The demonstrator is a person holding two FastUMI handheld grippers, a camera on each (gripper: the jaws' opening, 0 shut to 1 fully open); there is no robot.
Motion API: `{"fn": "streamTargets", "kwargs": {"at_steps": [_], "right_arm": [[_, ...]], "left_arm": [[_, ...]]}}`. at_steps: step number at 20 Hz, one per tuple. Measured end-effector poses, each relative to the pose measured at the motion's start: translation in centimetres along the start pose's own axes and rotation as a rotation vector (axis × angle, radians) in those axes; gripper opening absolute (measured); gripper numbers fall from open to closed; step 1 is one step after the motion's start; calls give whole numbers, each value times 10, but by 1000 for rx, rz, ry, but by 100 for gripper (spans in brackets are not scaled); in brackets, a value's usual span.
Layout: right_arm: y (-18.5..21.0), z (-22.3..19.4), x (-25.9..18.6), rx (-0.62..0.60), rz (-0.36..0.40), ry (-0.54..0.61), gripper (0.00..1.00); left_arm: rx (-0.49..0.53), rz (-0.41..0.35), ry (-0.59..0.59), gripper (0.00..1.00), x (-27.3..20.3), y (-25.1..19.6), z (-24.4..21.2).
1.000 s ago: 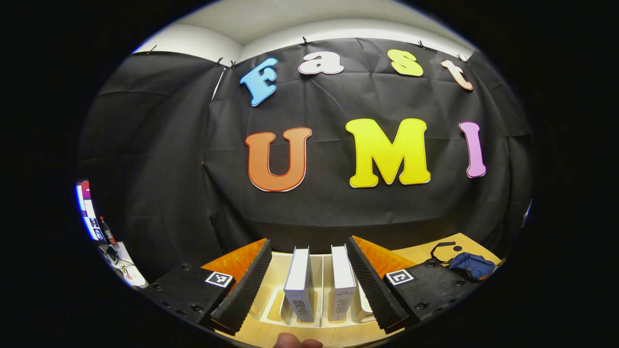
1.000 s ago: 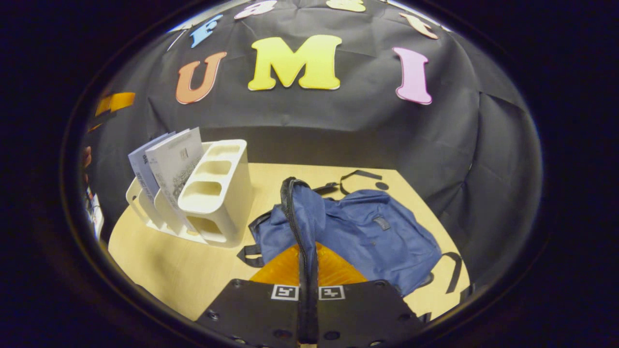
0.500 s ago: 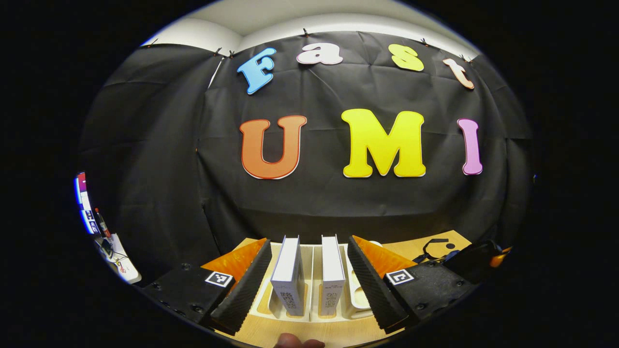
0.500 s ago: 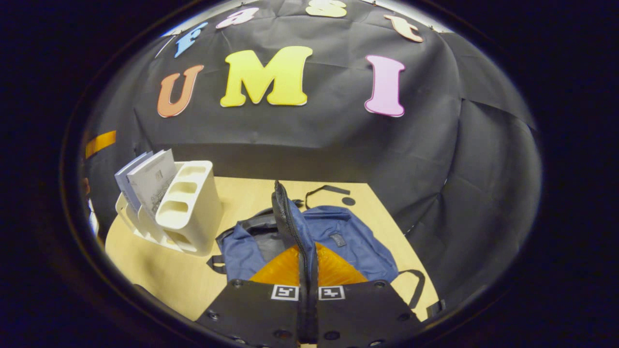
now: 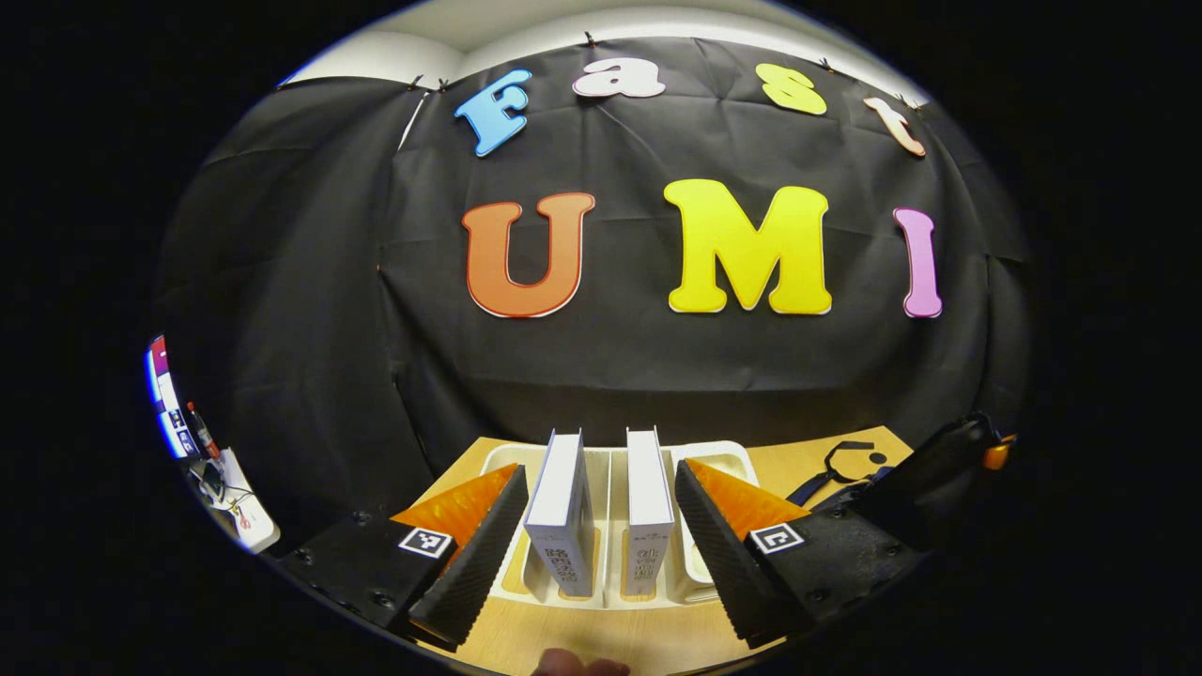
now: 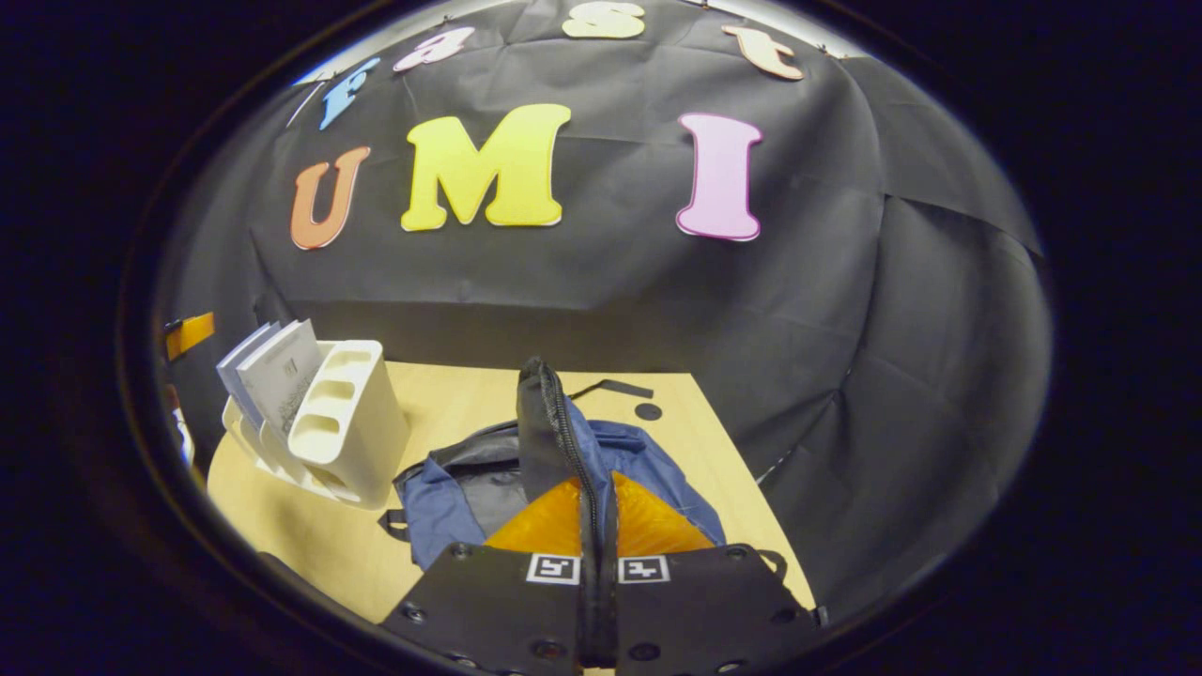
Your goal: Open the schoolbag, grab two books from the bookshelf and put them into the schoolbag.
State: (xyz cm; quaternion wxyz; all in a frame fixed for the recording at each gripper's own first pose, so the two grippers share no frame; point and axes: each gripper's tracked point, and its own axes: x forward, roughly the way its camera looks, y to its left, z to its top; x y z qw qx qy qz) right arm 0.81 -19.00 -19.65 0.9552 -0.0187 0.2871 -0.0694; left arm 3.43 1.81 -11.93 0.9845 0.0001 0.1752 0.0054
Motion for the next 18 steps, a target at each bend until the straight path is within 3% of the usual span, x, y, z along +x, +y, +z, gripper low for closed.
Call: {"fn": "streamTargets", "kwargs": {"at_steps": [3,9,13,18], "right_arm": [[-17,1,1,-4,4,6,0],[-38,7,3,-9,23,12,0],[-42,9,5,-19,44,14,0],[-53,5,6,3,40,18,0]], "left_arm": [[24,-14,97,99,0,-1,-9],[28,-95,177,98,26,-22,16],[10,-146,333,99,55,-32,16],[79,-186,488,98,69,-45,-1]]}}
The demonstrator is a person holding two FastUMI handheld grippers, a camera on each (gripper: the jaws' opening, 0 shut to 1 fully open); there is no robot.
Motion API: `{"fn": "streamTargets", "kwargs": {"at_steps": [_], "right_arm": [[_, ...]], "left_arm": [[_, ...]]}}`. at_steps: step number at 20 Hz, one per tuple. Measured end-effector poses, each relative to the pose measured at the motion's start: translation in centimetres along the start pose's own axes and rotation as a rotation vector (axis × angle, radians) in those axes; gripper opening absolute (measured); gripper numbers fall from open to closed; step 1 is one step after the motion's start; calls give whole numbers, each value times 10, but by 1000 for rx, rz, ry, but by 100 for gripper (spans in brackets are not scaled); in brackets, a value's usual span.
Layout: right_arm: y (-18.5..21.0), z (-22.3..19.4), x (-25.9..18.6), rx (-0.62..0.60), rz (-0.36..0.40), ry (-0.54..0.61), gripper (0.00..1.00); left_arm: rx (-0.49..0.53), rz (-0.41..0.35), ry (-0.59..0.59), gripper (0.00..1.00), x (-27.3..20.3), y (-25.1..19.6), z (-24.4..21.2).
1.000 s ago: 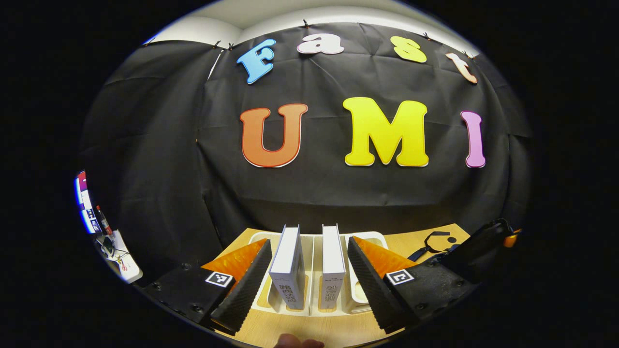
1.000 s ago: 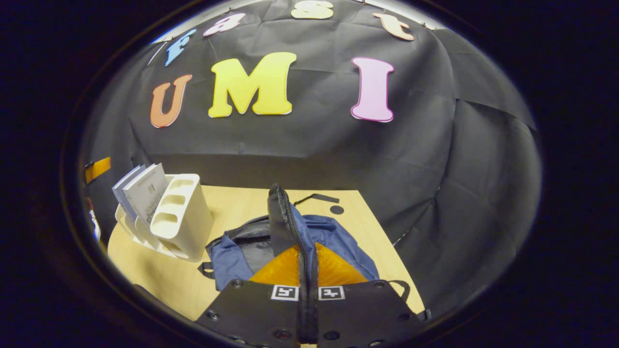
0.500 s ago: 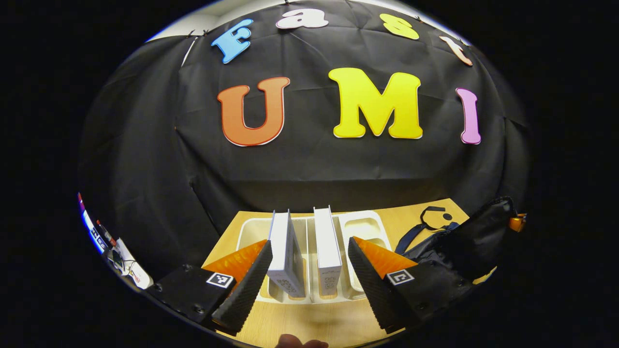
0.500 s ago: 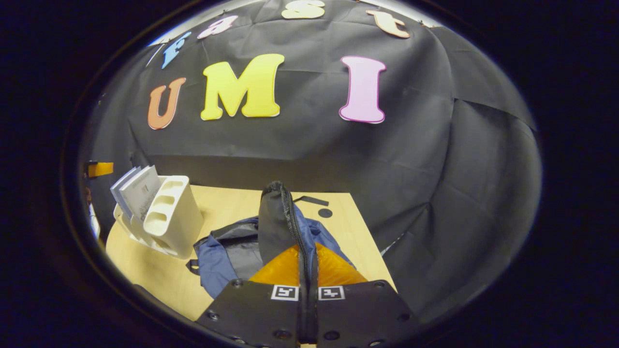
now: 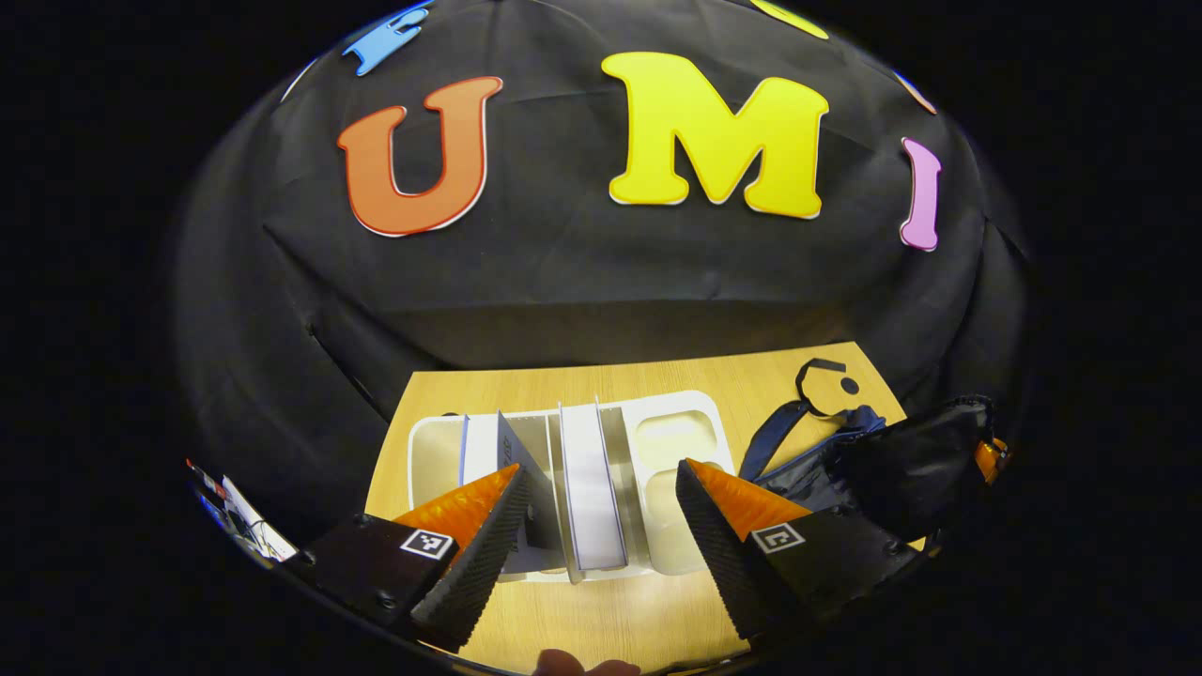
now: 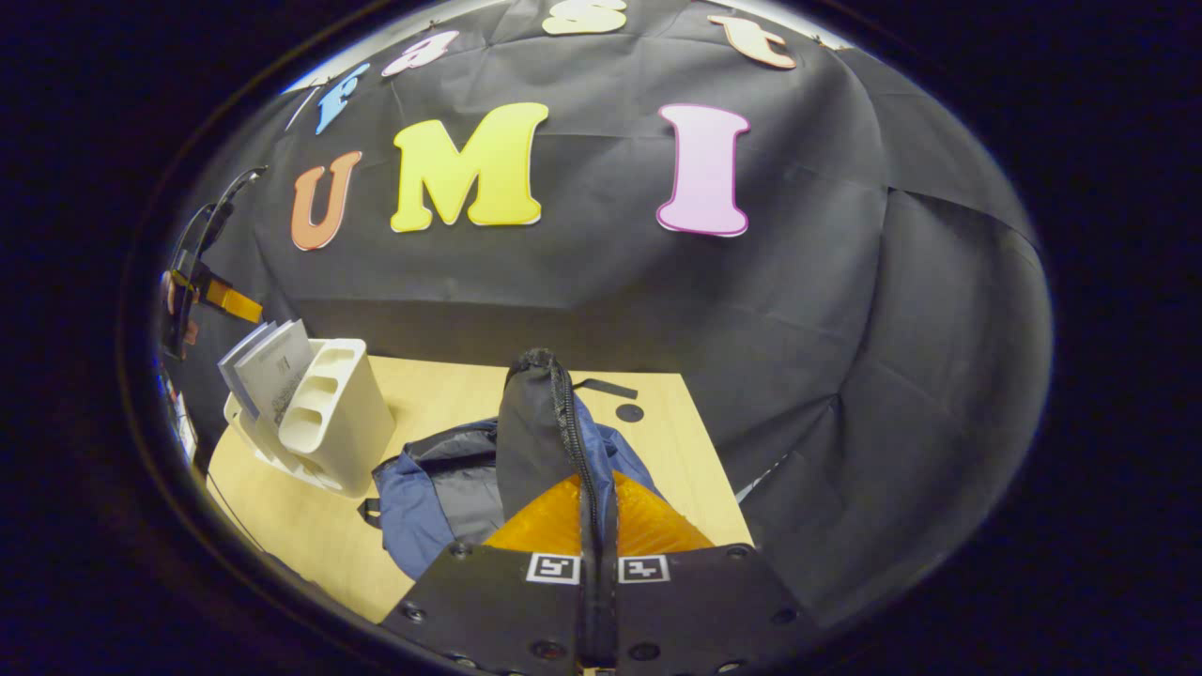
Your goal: Open the schoolbag, grab two books from the bookshelf and put them into the schoolbag.
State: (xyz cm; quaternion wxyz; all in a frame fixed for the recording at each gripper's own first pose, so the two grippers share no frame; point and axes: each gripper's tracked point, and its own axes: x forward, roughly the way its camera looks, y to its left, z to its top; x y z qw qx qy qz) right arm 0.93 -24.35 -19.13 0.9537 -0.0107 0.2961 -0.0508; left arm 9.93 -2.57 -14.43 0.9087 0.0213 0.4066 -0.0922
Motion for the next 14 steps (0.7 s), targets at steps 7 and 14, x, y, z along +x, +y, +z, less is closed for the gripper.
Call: {"fn": "streamTargets", "kwargs": {"at_steps": [7,14], "right_arm": [[-1,-4,0,32,13,6,0],[-1,-4,5,20,17,13,0]], "left_arm": [[-100,-5,278,99,40,1,-43],[-106,13,406,98,59,7,-62]]}}
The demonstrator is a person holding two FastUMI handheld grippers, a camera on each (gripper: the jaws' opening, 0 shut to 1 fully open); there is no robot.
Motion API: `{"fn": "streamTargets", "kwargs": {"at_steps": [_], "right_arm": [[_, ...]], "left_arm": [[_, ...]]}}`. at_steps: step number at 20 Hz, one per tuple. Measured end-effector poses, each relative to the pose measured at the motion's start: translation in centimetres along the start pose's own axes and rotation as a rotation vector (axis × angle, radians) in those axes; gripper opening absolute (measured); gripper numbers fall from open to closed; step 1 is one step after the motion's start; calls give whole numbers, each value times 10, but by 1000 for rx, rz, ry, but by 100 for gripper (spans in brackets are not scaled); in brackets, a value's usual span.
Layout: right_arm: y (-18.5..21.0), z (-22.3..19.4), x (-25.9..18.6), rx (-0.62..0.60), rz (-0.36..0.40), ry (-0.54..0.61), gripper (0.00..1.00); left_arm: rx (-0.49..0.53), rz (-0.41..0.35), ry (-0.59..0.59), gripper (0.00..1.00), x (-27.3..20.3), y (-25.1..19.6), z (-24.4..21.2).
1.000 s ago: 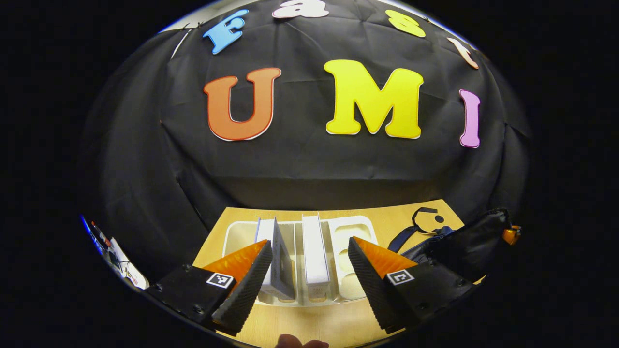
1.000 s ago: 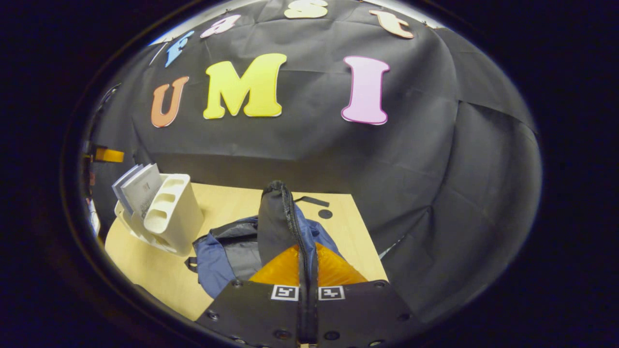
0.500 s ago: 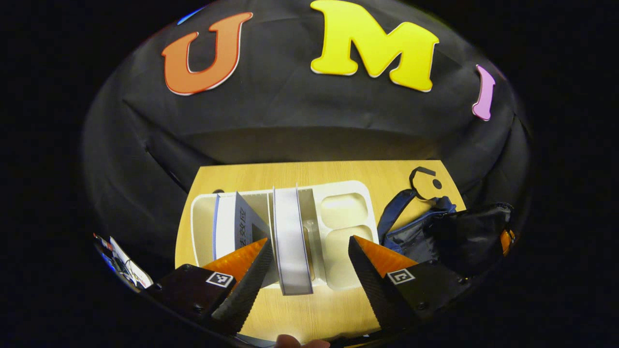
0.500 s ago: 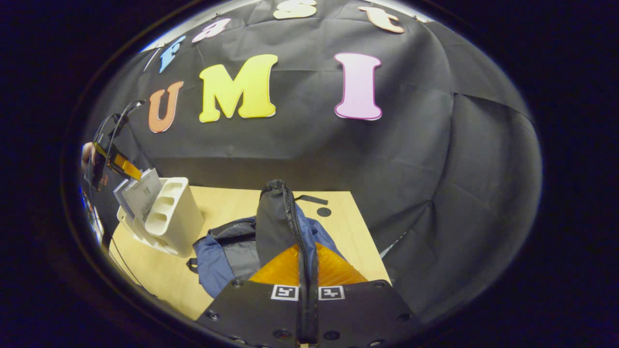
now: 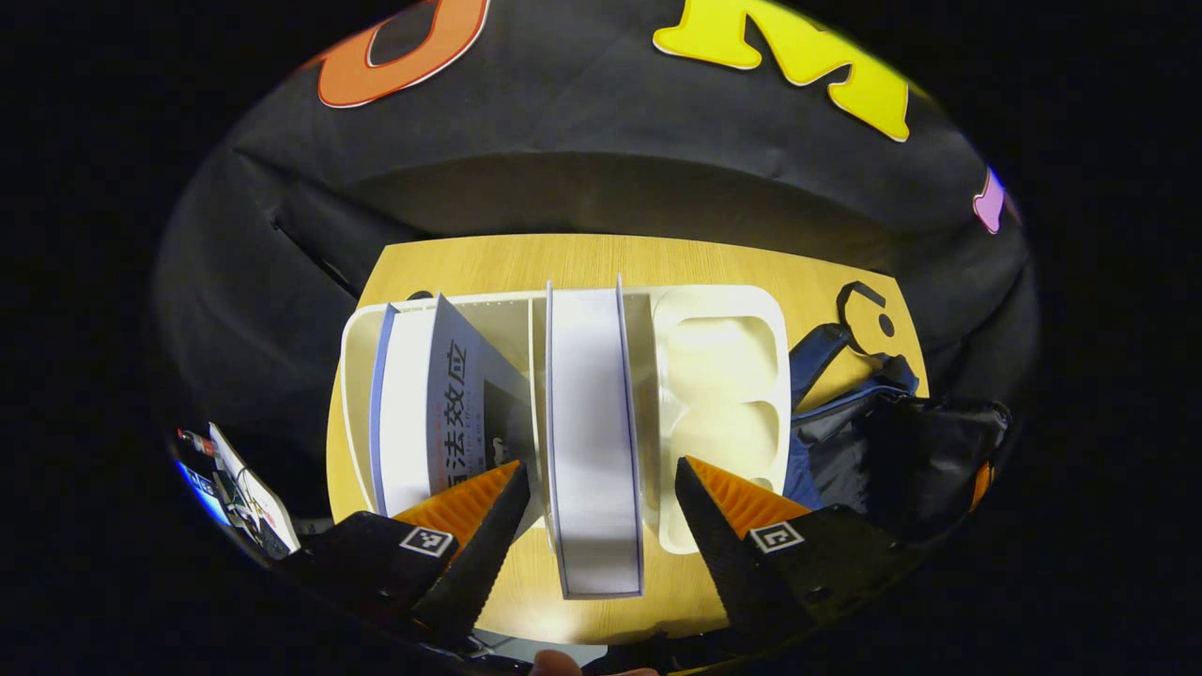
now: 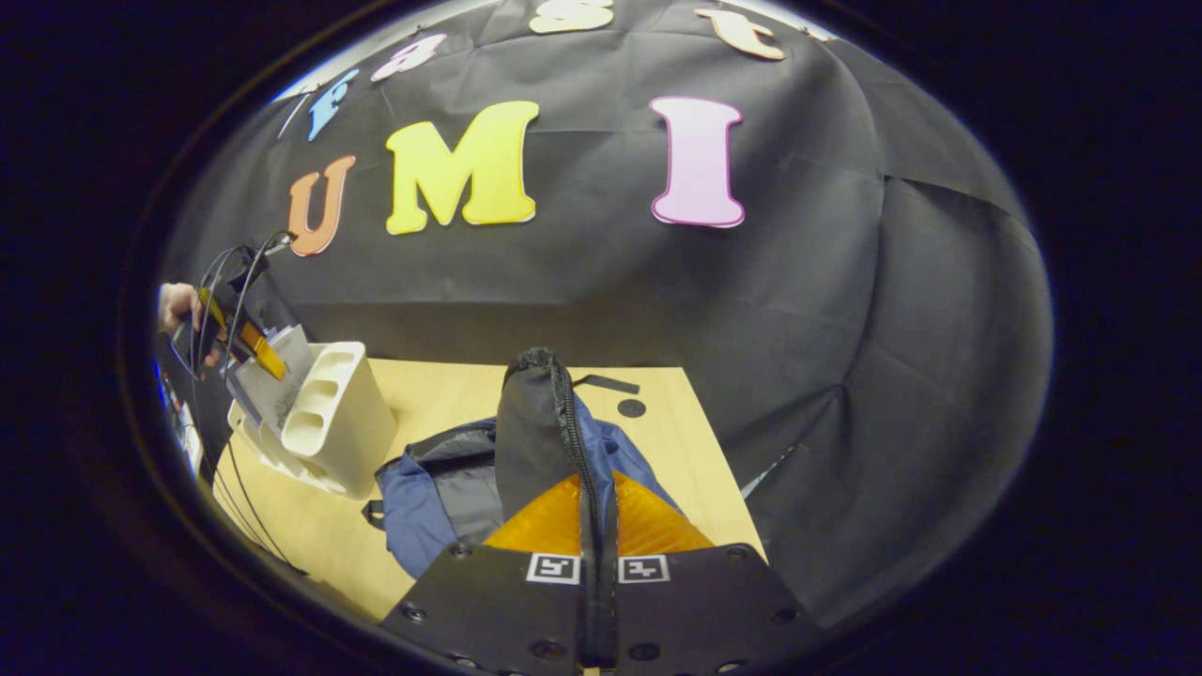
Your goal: Open the schoolbag, grab two books from the bookshelf and put them into the schoolbag.
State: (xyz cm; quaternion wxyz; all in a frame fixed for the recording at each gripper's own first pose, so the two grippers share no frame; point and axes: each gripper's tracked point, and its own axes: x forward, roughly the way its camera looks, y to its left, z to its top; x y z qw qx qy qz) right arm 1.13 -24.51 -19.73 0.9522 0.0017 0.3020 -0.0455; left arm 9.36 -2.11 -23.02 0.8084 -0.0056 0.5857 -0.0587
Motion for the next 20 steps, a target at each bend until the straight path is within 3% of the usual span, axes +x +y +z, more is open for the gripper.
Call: {"fn": "streamTargets", "kwargs": {"at_steps": [3,9,12,14,20], "right_arm": [[-1,-1,1,8,-2,4,0],[-2,-4,-1,12,-9,-1,0],[0,-4,-1,10,-4,-7,0],[1,-3,-3,6,-1,-11,0],[5,-5,-5,5,12,-25,0]], "left_arm": [[7,14,44,88,11,2,-2],[3,41,121,77,20,5,-12],[-40,39,179,56,21,4,-23],[-37,41,211,48,17,3,-27],[-69,1,206,46,-28,-1,-47]]}}
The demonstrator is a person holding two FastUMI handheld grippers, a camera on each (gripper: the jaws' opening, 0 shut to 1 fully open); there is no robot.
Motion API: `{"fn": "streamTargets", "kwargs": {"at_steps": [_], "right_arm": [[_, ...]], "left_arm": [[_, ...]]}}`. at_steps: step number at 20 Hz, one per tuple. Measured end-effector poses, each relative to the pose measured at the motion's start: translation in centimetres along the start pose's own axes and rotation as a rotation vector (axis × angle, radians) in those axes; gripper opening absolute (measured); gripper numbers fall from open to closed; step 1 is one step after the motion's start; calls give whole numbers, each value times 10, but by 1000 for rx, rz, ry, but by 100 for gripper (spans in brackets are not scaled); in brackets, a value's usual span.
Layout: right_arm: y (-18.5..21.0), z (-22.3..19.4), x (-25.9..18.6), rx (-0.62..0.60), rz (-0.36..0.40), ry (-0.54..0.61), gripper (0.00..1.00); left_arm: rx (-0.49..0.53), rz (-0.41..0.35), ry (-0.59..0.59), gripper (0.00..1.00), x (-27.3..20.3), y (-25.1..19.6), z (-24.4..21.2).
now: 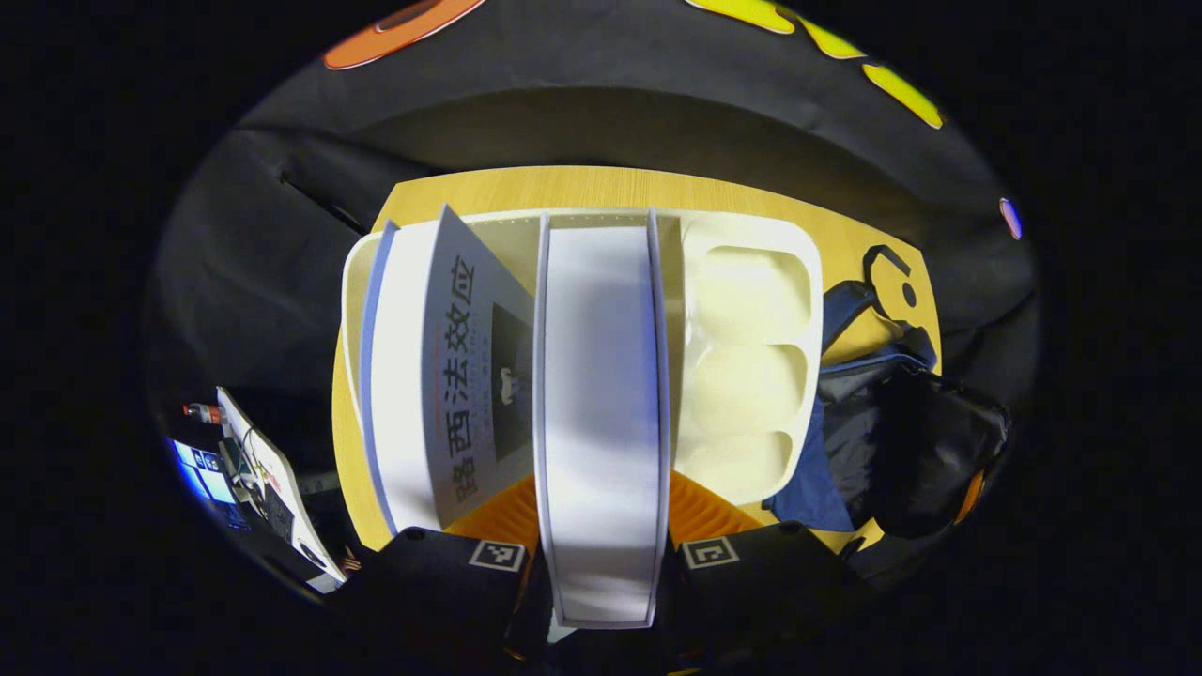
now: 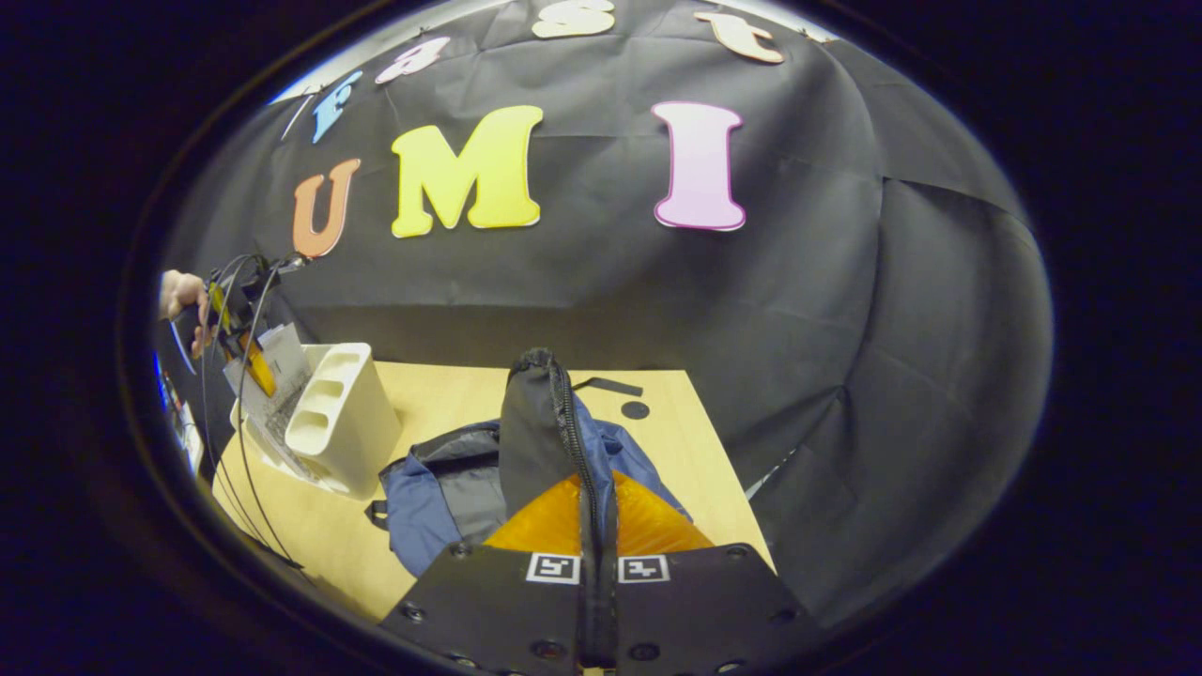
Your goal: Open the schoolbag, grab two books from the bookshelf and put them into the schoolbag.
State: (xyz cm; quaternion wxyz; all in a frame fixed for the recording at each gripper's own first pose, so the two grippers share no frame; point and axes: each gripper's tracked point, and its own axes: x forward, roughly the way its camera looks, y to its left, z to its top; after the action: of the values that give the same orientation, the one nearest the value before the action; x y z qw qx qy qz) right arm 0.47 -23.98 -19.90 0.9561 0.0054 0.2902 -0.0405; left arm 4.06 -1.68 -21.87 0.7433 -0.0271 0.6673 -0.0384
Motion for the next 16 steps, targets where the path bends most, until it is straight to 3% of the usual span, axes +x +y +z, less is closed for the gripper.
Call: {"fn": "streamTargets", "kwargs": {"at_steps": [9,16], "right_arm": [[7,0,-3,-11,17,-5,0],[7,-2,-6,3,7,10,0]], "left_arm": [[-23,-74,-104,46,-118,21,-66],[-166,-354,-140,46,-151,-21,-105]]}}
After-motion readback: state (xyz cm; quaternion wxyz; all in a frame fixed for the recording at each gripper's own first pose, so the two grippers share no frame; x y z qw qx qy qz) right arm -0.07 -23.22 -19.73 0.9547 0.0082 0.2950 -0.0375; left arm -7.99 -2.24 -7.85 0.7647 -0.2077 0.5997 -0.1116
